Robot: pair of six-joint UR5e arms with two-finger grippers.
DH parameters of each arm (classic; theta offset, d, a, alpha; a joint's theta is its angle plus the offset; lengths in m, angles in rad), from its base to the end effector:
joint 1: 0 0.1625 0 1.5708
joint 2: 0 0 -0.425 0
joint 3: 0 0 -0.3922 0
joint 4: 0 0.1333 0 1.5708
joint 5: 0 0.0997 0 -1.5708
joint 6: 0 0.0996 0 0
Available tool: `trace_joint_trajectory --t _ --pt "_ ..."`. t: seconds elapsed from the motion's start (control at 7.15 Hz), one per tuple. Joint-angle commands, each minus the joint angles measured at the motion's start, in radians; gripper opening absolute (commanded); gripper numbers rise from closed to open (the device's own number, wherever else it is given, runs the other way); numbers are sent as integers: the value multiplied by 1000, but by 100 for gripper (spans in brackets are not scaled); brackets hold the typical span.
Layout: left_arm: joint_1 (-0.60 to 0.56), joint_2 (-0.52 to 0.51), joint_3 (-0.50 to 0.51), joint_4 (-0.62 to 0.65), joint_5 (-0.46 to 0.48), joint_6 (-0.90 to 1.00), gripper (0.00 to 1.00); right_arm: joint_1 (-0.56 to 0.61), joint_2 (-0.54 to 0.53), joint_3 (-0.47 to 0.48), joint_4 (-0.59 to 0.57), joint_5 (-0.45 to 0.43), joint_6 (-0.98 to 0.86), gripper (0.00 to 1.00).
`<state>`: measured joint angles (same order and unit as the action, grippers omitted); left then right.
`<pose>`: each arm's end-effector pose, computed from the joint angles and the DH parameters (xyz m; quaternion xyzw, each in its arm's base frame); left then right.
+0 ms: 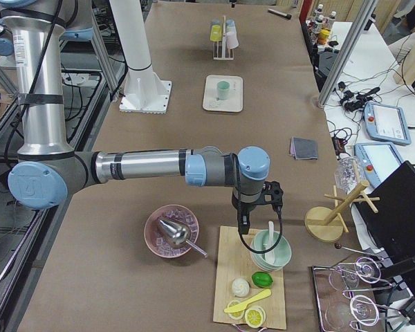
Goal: Pick up and place green cup on tray
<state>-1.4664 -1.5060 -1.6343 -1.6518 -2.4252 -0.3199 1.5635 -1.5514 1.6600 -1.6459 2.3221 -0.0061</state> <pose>-0.0090 -0.4728 0.6444 -0.0517 0.4123 -0.0814 0.9059 0.0617 -0.5007 0.6143 0.0154 -0.3668 -0.0124 0.9301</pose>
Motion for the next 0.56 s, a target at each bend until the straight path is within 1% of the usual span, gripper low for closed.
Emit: trace_joint_trajectory --t 0.0,0.42 --pt "-32 3 -31 53 -35 5 98 0 1 -3 0 -3 0 100" --pt "-40 6 -29 53 -31 5 98 0 7 -9 0 -7 0 100"
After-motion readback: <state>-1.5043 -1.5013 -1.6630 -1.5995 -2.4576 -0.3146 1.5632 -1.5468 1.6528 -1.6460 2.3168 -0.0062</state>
